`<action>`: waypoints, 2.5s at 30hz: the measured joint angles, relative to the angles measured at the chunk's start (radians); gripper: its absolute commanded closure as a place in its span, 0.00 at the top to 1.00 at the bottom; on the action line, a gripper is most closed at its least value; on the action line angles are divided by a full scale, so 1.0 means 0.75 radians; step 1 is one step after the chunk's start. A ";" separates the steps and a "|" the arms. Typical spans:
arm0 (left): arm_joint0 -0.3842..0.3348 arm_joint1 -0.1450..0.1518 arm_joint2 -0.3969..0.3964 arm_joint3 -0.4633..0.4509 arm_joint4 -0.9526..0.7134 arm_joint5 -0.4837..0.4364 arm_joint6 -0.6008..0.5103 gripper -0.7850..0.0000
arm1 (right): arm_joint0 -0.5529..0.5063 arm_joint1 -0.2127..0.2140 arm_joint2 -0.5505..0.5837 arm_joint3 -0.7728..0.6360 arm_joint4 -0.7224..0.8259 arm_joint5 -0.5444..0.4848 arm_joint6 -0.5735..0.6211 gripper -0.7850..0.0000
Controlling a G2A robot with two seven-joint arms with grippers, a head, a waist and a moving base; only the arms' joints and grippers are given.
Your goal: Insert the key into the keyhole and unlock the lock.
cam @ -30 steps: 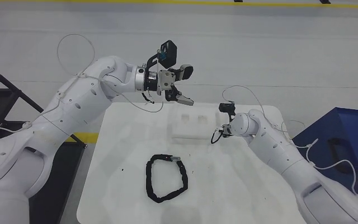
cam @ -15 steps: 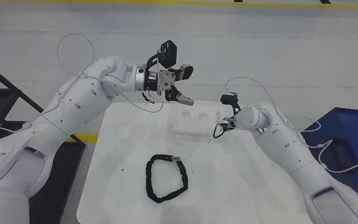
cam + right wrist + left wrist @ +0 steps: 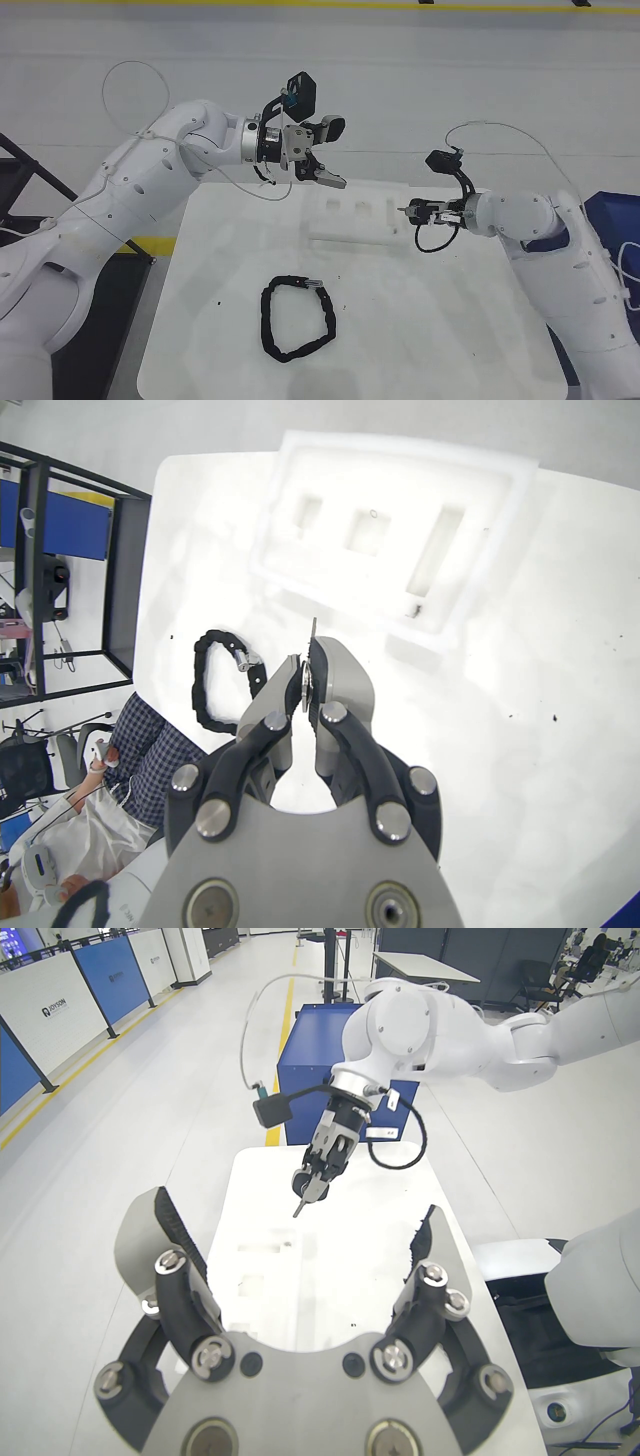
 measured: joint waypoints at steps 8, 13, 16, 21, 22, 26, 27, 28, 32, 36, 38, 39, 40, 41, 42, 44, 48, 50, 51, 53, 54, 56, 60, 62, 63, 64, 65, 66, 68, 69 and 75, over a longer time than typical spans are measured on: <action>0.000 0.000 0.000 0.000 0.000 0.000 0.000 1.00 | -0.225 0.049 0.253 -0.294 0.085 -0.081 0.030 0.00; 0.000 0.000 0.000 0.000 0.000 0.000 0.000 1.00 | -0.288 0.061 0.321 -0.340 0.129 -0.144 -0.002 0.00; 0.000 0.000 0.000 0.000 0.000 0.000 0.000 1.00 | -0.311 0.064 0.353 -0.342 0.161 -0.182 -0.048 0.00; 0.000 0.000 0.000 0.000 0.000 0.000 0.000 1.00 | -0.313 0.064 0.355 -0.339 0.161 -0.185 -0.051 0.00; 0.000 0.000 0.000 0.000 0.000 0.000 0.000 1.00 | -0.313 0.064 0.355 -0.339 0.161 -0.185 -0.051 0.00; 0.000 0.000 0.000 0.000 0.000 0.000 0.000 1.00 | -0.313 0.064 0.355 -0.339 0.161 -0.185 -0.051 0.00; 0.000 0.000 0.000 0.000 0.000 0.000 0.000 1.00 | -0.313 0.064 0.355 -0.339 0.161 -0.185 -0.051 0.00; 0.000 0.000 0.000 0.000 0.000 0.000 0.000 1.00 | -0.313 0.064 0.355 -0.339 0.161 -0.185 -0.051 0.00; 0.027 0.008 -0.026 -0.048 0.034 0.054 -0.042 1.00 | -0.313 0.064 0.355 -0.339 0.161 -0.185 -0.051 0.00; 0.068 0.035 -0.055 -0.088 0.077 0.071 -0.123 1.00 | -0.313 0.064 0.355 -0.339 0.161 -0.185 -0.051 0.00; 0.110 0.052 -0.068 -0.096 0.082 0.043 -0.135 1.00 | -0.313 0.064 0.355 -0.339 0.161 -0.185 -0.051 0.00; 0.128 0.060 -0.075 -0.096 0.094 0.031 -0.138 1.00 | -0.313 0.064 0.355 -0.339 0.161 -0.185 -0.051 0.00; 0.147 0.066 -0.082 -0.097 0.111 0.021 -0.135 1.00 | -0.313 0.064 0.355 -0.339 0.161 -0.185 -0.051 0.00; 0.175 0.075 -0.093 -0.100 0.137 0.008 -0.120 1.00 | -0.313 0.064 0.355 -0.339 0.161 -0.185 -0.051 0.00; 0.197 0.081 -0.100 -0.106 0.159 0.002 -0.106 1.00 | -0.313 0.064 0.355 -0.339 0.161 -0.185 -0.051 0.00; 0.251 0.094 -0.114 -0.129 0.217 -0.001 -0.065 1.00 | -0.313 0.064 0.355 -0.339 0.161 -0.185 -0.051 0.00; 0.348 0.112 -0.122 -0.135 0.336 0.000 0.006 1.00 | -0.313 0.064 0.355 -0.339 0.161 -0.185 -0.051 0.00; 0.387 0.113 -0.114 -0.121 0.361 0.000 0.011 1.00 | -0.313 0.064 0.355 -0.339 0.161 -0.185 -0.051 0.00; 0.397 0.111 -0.109 -0.117 0.368 0.000 0.002 1.00 | -0.313 0.064 0.355 -0.339 0.161 -0.185 -0.051 0.00; 0.414 0.103 -0.090 -0.110 0.391 0.000 -0.039 1.00 | -0.313 0.064 0.355 -0.339 0.161 -0.185 -0.051 0.00; 0.421 0.099 -0.081 -0.104 0.395 0.000 -0.054 1.00 | -0.313 0.064 0.355 -0.339 0.161 -0.185 -0.051 0.00; 0.436 0.087 -0.054 -0.087 0.406 0.000 -0.093 1.00 | -0.313 0.064 0.355 -0.339 0.161 -0.185 -0.051 0.00; 0.456 0.066 -0.004 -0.056 0.384 0.000 -0.122 1.00 | -0.313 0.064 0.355 -0.339 0.161 -0.185 -0.051 0.00; 0.453 0.059 0.027 -0.058 0.387 0.000 -0.148 1.00 | -0.313 0.064 0.355 -0.339 0.161 -0.185 -0.051 0.00; 0.449 0.056 0.043 -0.060 0.391 0.000 -0.166 1.00 | -0.313 0.064 0.355 -0.339 0.161 -0.185 -0.051 0.00; 0.443 0.054 0.060 -0.062 0.396 0.000 -0.185 1.00 | -0.313 0.064 0.355 -0.339 0.161 -0.185 -0.051 0.00; 0.434 0.050 0.082 -0.062 0.402 0.000 -0.206 1.00 | -0.313 0.064 0.355 -0.339 0.161 -0.185 -0.051 0.00; 0.429 0.047 0.097 -0.056 0.407 0.000 -0.218 1.00 | -0.313 0.064 0.355 -0.339 0.161 -0.185 -0.051 0.00; 0.418 0.038 0.128 -0.032 0.424 0.000 -0.239 1.00 | -0.313 0.064 0.355 -0.339 0.161 -0.185 -0.051 0.00; 0.415 0.033 0.140 -0.020 0.431 0.000 -0.244 1.00 | -0.313 0.064 0.355 -0.339 0.161 -0.185 -0.051 0.00; 0.413 -0.003 0.162 0.013 0.509 0.000 -0.279 1.00 | -0.313 0.064 0.355 -0.339 0.161 -0.185 -0.051 0.00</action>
